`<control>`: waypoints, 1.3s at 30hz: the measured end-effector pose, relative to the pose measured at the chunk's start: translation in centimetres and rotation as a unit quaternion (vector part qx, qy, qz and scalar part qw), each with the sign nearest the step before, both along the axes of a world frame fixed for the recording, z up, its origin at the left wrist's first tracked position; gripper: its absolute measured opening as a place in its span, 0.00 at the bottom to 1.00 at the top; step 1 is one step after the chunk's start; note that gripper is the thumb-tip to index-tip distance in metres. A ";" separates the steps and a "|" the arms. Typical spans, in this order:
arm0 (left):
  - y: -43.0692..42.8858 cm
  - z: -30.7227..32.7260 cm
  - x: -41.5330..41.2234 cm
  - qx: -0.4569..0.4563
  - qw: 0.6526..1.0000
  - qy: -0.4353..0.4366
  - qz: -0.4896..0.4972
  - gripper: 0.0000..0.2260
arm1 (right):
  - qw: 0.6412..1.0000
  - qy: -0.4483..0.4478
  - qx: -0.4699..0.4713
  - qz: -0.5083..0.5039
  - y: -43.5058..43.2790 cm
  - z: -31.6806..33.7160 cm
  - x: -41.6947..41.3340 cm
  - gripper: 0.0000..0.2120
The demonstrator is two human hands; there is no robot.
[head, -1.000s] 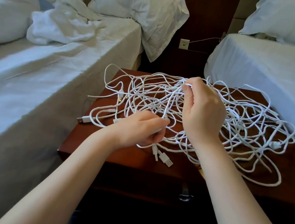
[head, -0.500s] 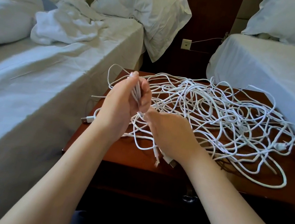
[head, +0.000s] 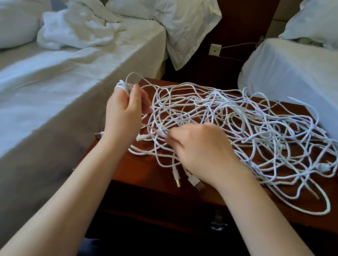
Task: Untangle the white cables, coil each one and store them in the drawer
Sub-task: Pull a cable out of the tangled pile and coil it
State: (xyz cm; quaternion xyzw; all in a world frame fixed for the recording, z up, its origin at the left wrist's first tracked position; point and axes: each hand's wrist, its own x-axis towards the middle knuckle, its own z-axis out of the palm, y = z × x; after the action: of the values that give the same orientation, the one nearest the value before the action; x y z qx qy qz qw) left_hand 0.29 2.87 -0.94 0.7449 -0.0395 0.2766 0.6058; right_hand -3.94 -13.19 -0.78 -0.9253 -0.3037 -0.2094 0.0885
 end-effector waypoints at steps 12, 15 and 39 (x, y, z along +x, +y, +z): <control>-2.1 -1.2 -0.4 0.241 0.970 0.041 -0.004 0.15 | 0.976 -0.202 0.084 0.008 -1.8 1.2 0.4 0.06; -2.4 -0.7 -0.9 0.215 0.975 0.034 -0.037 0.16 | 0.970 -0.223 0.093 0.011 -2.1 1.7 0.3 0.05; -3.8 2.7 -4.8 0.007 0.876 0.129 -0.465 0.22 | 0.979 -0.145 0.142 -0.011 -3.7 0.5 1.8 0.16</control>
State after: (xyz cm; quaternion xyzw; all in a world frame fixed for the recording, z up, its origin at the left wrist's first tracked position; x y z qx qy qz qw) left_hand -4.49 -0.92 1.81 0.6737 -0.3047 -0.1354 0.6594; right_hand -2.12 -16.93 -0.32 -0.8665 -0.2702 -0.3830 0.1717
